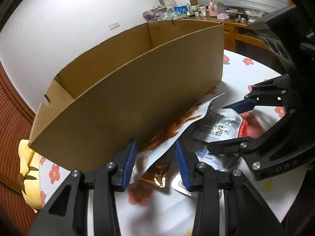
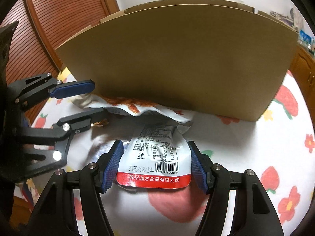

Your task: Organize snacks

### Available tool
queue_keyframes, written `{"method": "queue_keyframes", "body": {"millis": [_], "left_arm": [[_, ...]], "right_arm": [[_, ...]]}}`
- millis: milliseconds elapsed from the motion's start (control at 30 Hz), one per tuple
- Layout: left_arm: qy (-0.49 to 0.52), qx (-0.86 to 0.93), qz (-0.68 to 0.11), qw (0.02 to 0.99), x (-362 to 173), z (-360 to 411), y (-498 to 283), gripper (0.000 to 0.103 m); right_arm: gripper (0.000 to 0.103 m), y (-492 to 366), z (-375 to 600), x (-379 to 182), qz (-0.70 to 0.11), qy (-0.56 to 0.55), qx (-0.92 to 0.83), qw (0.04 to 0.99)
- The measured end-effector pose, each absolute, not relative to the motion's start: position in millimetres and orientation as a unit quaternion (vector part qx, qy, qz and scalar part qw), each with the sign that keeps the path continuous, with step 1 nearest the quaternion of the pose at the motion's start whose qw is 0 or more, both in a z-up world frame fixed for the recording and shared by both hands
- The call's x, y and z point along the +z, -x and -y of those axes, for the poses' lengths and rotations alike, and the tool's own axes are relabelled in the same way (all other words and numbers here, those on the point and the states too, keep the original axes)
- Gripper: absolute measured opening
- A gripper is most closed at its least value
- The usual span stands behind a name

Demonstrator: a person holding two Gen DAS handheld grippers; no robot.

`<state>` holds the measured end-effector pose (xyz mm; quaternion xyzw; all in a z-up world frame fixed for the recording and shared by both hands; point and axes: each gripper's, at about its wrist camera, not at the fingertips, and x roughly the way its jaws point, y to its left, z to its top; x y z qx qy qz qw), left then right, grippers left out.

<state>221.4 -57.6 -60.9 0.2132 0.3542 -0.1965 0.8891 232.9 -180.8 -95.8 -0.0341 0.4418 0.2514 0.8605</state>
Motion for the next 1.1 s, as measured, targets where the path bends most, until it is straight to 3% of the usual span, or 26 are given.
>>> {"method": "queue_keyframes", "body": {"millis": [67,100,167,400,1100], "left_arm": [[-0.212,-0.202,-0.358,0.887,-64.6,60.6,-222.8,0.03],[-0.211,-0.206,-0.361,0.885,-66.8,61.7,-223.4,0.02],[-0.207,-0.209,-0.357,0.887,-68.2,62.2,-222.2,0.013],[-0.182,-0.218,-0.351,0.892,-54.3,54.5,-208.8,0.003],[-0.12,-0.224,-0.32,0.913,-16.6,25.7,-183.6,0.0]], "right_arm": [[0.067,-232.5,184.7,-96.2,-0.441,0.035,0.248,0.862],[0.067,-232.1,186.5,-97.2,-0.441,0.034,0.247,0.862],[0.067,-231.6,189.5,-97.4,-0.44,0.037,0.245,0.863],[0.067,-227.9,187.9,-99.0,-0.433,0.063,0.231,0.869],[0.066,-216.9,187.9,-104.2,-0.419,0.07,0.227,0.877]]}}
